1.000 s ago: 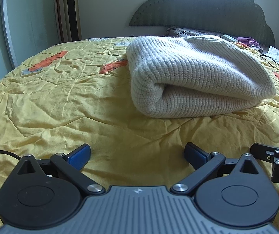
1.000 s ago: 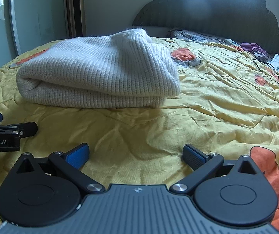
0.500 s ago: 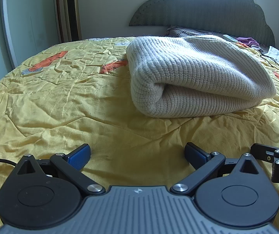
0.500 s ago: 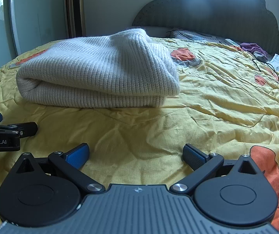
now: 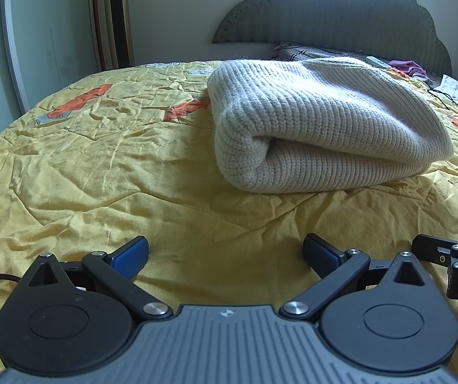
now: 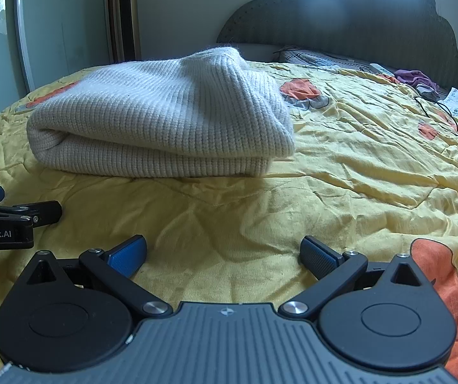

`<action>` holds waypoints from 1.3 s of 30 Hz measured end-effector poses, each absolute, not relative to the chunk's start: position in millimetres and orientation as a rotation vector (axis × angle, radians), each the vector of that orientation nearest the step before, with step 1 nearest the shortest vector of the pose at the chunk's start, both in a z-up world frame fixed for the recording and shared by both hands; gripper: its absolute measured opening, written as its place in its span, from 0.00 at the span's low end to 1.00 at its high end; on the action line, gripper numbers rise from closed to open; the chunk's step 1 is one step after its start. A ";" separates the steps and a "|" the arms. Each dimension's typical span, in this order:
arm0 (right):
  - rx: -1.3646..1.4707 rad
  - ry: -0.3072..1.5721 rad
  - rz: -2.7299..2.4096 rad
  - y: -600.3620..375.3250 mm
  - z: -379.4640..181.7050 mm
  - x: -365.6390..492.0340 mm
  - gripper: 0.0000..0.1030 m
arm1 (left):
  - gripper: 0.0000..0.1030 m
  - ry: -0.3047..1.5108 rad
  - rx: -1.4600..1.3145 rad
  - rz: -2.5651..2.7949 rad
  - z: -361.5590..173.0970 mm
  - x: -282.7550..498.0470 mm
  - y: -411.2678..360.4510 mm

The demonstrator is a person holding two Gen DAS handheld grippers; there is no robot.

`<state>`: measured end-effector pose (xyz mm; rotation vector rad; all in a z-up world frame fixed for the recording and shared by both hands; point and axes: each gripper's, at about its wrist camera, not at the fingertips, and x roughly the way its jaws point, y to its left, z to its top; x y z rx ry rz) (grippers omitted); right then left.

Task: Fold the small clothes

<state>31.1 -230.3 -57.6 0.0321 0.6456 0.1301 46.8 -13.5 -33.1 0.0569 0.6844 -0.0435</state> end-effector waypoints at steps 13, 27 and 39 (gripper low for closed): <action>0.033 0.646 0.130 -230.4 -57.2 30.9 1.00 | 1.00 0.685 0.053 -0.045 -33.2 47.0 -12.6; 0.031 0.621 0.075 -227.3 -52.4 18.7 1.00 | 1.00 0.684 0.054 -0.011 -31.9 35.6 -11.3; 0.034 0.627 0.075 -224.0 -53.0 16.8 1.00 | 1.00 0.685 0.043 -0.014 -32.9 35.6 -9.0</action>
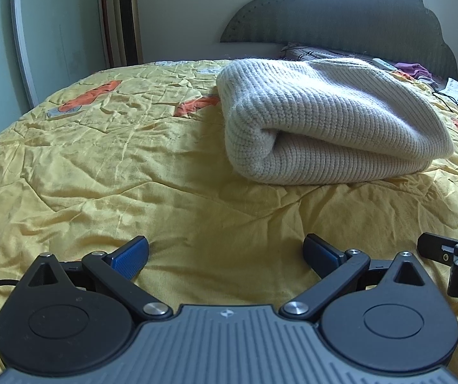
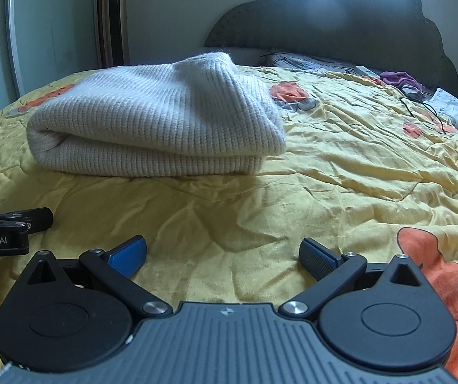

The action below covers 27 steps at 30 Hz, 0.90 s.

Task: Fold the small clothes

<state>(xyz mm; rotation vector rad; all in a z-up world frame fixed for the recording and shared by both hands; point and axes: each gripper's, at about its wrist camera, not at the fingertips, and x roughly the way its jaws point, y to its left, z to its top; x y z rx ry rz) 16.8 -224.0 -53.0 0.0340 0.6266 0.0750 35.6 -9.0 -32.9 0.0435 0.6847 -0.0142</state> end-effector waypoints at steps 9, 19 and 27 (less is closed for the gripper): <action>0.039 0.648 0.064 -220.4 -50.8 13.1 1.00 | 1.00 0.698 0.041 -0.016 -30.3 34.2 -7.9; 0.027 0.660 0.096 -214.2 -37.6 0.5 1.00 | 1.00 0.699 0.013 0.005 -19.0 20.4 -3.9; 0.020 0.664 0.105 -210.3 -35.7 0.1 1.00 | 1.00 0.695 0.024 0.011 -13.6 15.4 -4.8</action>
